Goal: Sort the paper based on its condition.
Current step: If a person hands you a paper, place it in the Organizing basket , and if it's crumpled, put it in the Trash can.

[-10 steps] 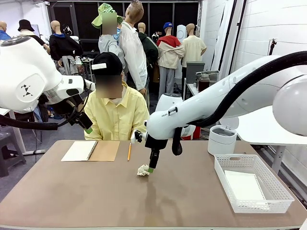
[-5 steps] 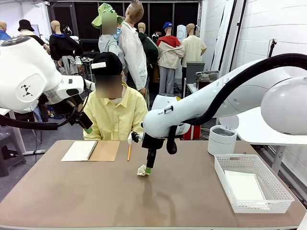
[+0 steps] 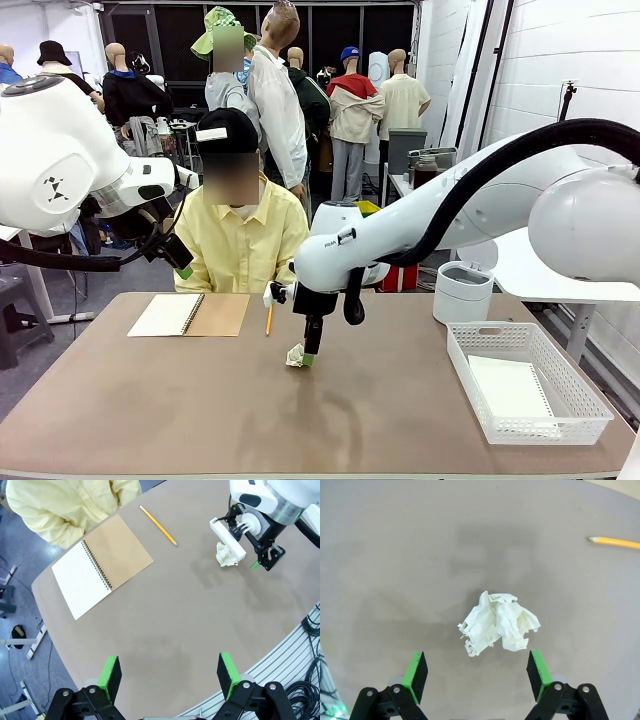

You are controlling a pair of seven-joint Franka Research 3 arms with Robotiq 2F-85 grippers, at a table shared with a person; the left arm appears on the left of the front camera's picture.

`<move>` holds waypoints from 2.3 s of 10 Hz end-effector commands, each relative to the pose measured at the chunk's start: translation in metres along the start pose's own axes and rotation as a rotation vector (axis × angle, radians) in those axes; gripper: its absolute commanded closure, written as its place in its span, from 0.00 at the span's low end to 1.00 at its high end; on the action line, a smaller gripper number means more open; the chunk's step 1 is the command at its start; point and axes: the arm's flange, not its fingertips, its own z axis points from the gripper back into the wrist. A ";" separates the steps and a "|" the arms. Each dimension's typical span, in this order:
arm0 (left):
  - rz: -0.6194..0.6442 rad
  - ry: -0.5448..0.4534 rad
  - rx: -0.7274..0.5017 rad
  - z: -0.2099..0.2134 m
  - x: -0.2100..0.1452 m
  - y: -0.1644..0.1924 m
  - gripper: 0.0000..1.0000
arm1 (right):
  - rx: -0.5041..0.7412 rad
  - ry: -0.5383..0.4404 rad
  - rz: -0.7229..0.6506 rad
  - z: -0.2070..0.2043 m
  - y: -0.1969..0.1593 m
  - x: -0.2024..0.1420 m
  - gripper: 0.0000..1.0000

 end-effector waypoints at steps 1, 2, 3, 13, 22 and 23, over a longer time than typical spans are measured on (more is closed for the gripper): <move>0.001 -0.010 -0.004 -0.001 -0.001 0.001 0.00 | -0.024 0.034 -0.001 -0.004 -0.007 0.010 0.00; 0.001 -0.010 -0.004 -0.001 -0.001 0.001 0.00 | -0.027 0.040 0.003 -0.007 -0.008 0.011 0.00; 0.001 -0.010 -0.004 -0.001 -0.001 0.001 0.00 | -0.025 0.039 0.008 -0.009 -0.009 0.012 0.00; 0.001 -0.010 -0.004 -0.001 -0.001 0.001 0.00 | -0.002 0.065 0.017 -0.029 -0.020 0.020 0.00; 0.001 -0.010 -0.004 -0.001 -0.001 0.001 0.00 | 0.028 0.089 -0.030 -0.035 -0.024 0.021 0.33; 0.001 -0.010 -0.004 -0.001 -0.001 0.001 0.00 | 0.030 0.091 -0.030 -0.035 -0.024 0.020 0.43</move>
